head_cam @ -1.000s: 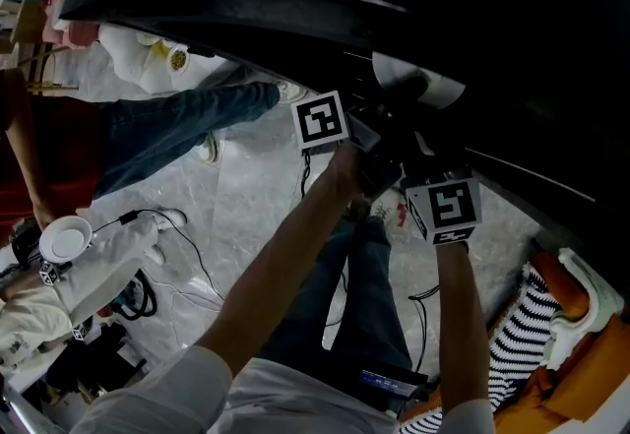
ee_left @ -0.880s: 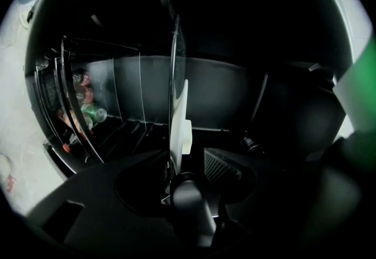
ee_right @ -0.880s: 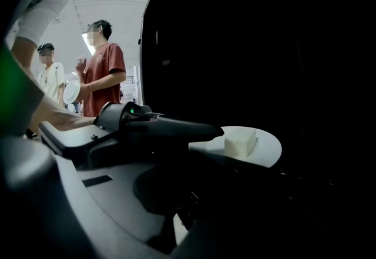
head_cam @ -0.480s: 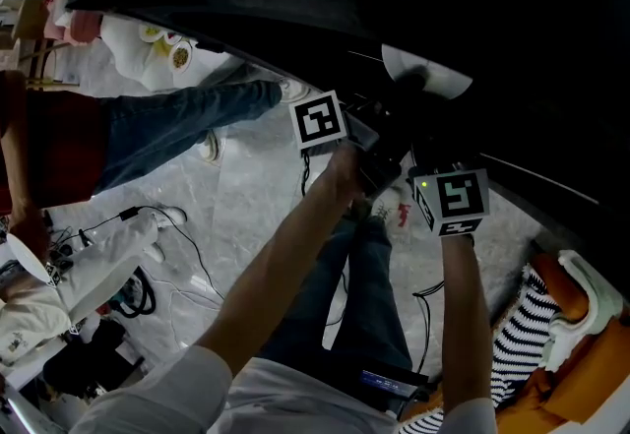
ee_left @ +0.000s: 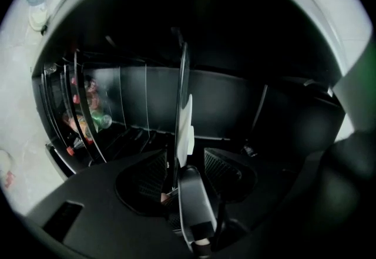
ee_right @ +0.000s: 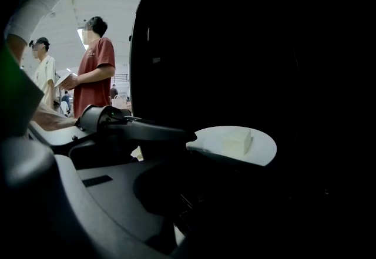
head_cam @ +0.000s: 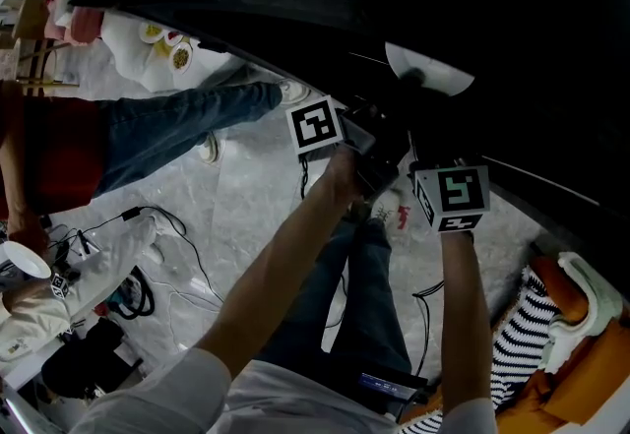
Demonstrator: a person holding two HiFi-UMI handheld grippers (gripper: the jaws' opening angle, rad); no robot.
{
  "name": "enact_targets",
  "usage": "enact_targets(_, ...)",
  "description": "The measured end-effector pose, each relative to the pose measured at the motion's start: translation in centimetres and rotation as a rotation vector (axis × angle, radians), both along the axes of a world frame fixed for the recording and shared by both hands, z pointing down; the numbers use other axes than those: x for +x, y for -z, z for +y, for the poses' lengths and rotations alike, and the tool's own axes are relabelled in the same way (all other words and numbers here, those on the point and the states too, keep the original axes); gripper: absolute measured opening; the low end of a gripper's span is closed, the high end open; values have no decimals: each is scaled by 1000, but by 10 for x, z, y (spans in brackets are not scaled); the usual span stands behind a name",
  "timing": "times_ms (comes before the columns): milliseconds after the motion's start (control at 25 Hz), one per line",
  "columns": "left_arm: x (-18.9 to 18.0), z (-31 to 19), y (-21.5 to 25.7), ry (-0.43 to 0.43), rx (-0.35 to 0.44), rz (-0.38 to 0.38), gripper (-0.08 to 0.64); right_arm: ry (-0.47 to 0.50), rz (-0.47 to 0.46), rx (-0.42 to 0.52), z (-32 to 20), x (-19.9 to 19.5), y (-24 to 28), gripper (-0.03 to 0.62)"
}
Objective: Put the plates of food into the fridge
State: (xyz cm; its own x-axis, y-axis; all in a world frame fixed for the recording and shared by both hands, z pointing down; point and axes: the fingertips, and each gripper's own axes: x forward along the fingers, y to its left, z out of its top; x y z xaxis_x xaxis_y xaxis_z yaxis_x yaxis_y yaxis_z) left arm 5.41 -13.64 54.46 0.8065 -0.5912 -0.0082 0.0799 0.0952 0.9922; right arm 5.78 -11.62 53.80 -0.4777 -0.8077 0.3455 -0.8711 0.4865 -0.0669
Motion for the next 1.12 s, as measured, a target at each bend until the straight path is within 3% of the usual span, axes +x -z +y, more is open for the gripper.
enact_targets(720,-10,0,-7,33,-39,18,178,-47,64,18,-24,22,-3,11)
enact_targets(1120,-20,-2,-11,106,-50,14,178,-66,19,22,-28,27,0,11)
